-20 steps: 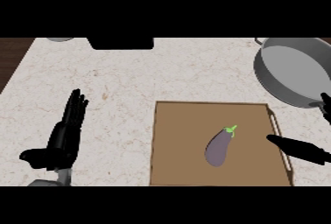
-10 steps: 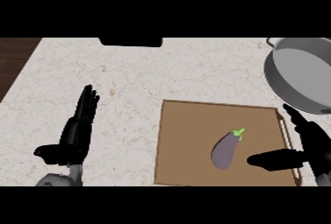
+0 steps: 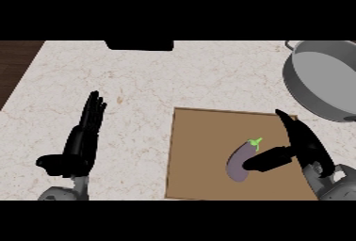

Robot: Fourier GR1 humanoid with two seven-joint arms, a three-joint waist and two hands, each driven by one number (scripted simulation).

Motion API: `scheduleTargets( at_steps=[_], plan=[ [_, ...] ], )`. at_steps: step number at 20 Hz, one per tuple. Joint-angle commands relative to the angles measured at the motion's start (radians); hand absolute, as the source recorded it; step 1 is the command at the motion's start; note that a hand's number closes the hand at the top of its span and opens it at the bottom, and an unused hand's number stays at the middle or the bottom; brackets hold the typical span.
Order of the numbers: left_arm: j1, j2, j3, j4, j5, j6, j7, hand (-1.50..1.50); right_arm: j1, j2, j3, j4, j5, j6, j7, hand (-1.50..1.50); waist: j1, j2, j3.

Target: Pick the eggplant from the tray and place it in the pot

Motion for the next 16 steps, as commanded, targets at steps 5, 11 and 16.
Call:
scheduleTargets(
  at_steps=[5,11,16],
  plan=[
    [0.038,-0.002,0.007,-0.002,0.005,-0.019,-0.028,0.0,-0.059,0.088,0.056,0.107,-0.067,0.028,0.24,-1.5,-0.018,-0.004,0.002],
    [0.016,-0.016,0.011,-0.01,-0.022,0.012,-0.008,0.0,-0.097,0.189,0.122,0.172,-0.007,-0.042,0.24,-1.5,-0.024,-0.005,0.002],
    [0.092,0.012,0.034,-0.043,0.014,-0.04,-0.039,0.0,-0.05,0.182,0.129,0.186,0.01,-0.028,0.216,-1.5,-0.026,-0.006,0.003]
  ],
)
